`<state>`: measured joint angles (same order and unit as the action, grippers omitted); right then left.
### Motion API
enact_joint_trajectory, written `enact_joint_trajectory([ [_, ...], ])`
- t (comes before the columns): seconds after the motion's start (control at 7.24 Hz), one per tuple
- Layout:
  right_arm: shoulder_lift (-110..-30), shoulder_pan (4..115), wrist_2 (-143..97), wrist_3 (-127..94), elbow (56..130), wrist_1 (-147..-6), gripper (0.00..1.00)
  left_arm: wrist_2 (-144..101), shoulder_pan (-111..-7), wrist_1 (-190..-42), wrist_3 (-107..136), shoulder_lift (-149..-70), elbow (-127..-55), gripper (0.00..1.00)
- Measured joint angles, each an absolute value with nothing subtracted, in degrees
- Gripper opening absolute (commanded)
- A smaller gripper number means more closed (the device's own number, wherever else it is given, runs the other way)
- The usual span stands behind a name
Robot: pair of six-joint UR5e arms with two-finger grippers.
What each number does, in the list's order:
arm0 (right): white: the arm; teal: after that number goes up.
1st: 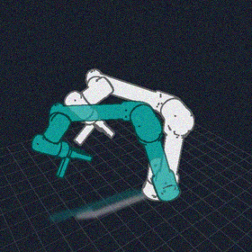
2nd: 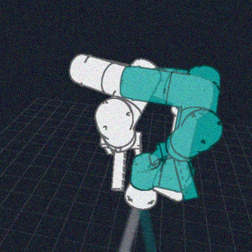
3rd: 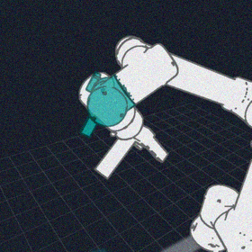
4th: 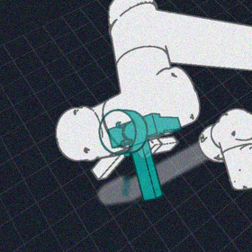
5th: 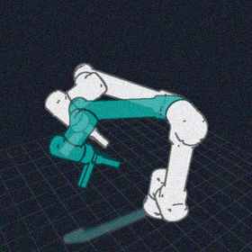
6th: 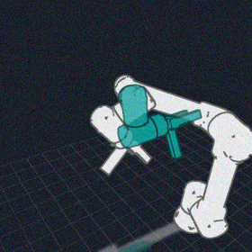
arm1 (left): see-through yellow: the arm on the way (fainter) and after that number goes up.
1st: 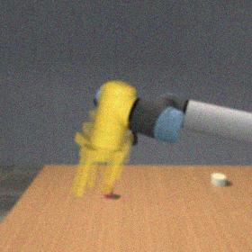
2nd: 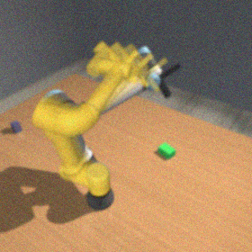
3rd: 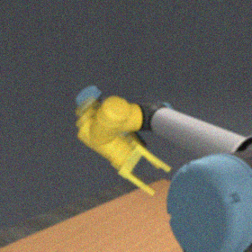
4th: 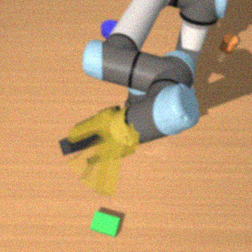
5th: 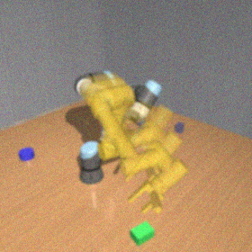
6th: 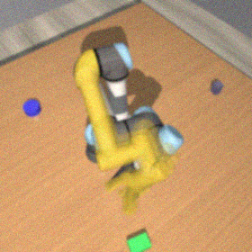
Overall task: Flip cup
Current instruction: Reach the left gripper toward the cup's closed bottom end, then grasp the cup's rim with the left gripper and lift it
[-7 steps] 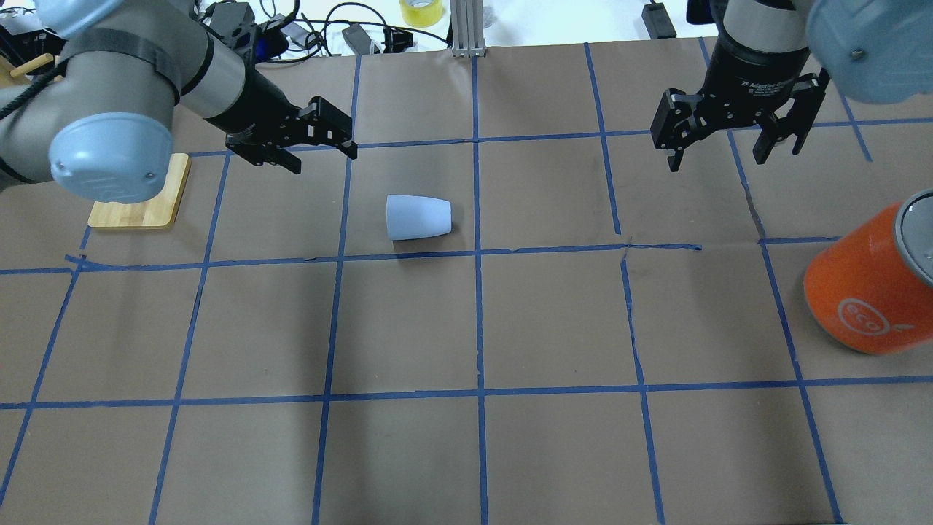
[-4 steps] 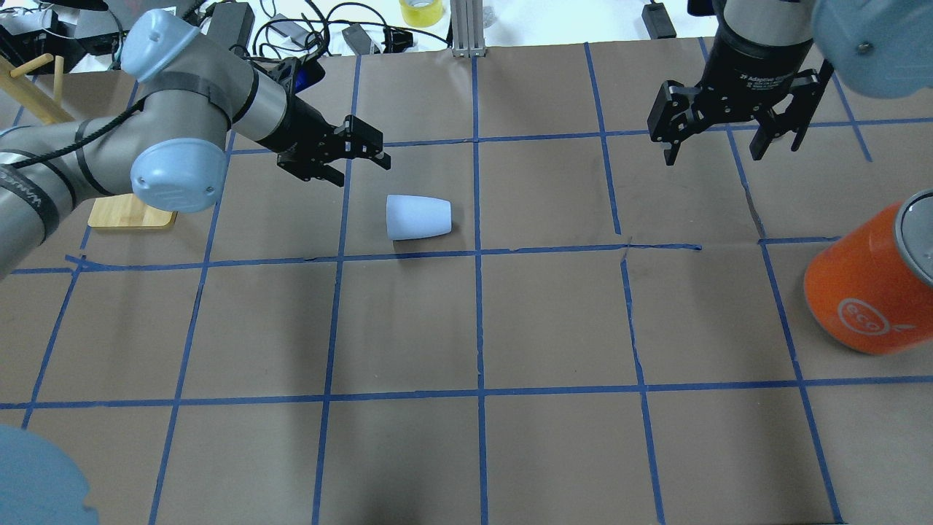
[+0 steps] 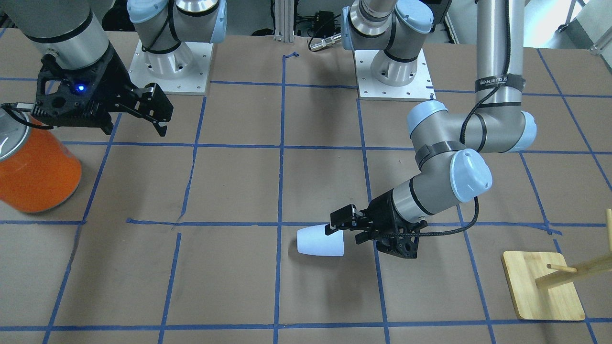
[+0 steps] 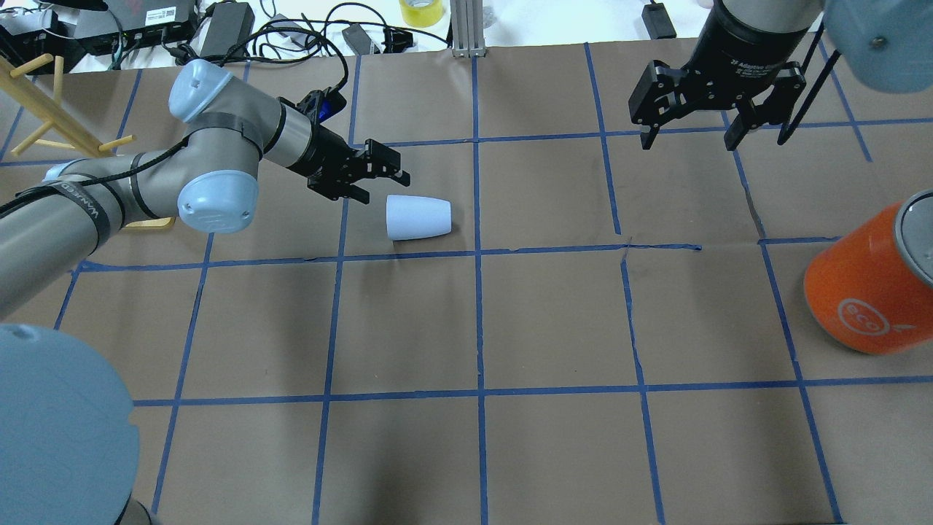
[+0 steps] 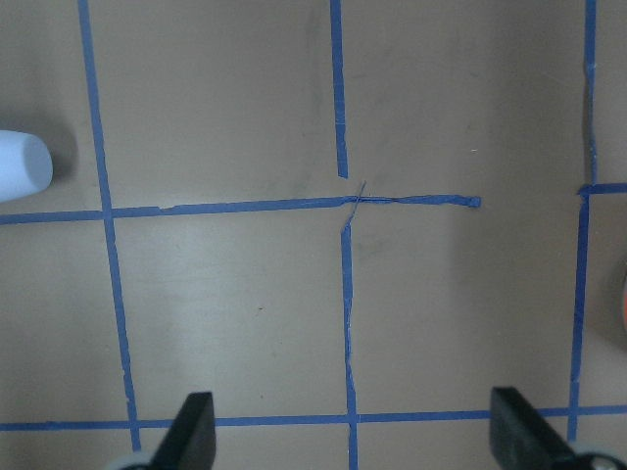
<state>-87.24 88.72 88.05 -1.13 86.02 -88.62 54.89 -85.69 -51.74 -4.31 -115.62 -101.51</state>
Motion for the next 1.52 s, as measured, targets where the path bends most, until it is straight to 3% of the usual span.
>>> enact_joint_trajectory([
  [0.41, -87.74, 88.47, 95.1, -0.83, 86.21, -88.95, 1.0, 49.96, -85.69, -51.26, -3.95, -117.75, -102.04, 0.94],
  [0.97, -87.73, 88.25, 96.66, -0.88, 86.22, -89.42, 1.0, 48.3, -85.69, -51.24, -3.76, -118.97, -102.47, 0.93],
  [1.52, -87.79, 88.29, 96.68, -0.89, 86.22, -89.69, 1.0, 45.26, -85.69, -51.32, -2.26, -119.59, -102.48, 0.31],
])
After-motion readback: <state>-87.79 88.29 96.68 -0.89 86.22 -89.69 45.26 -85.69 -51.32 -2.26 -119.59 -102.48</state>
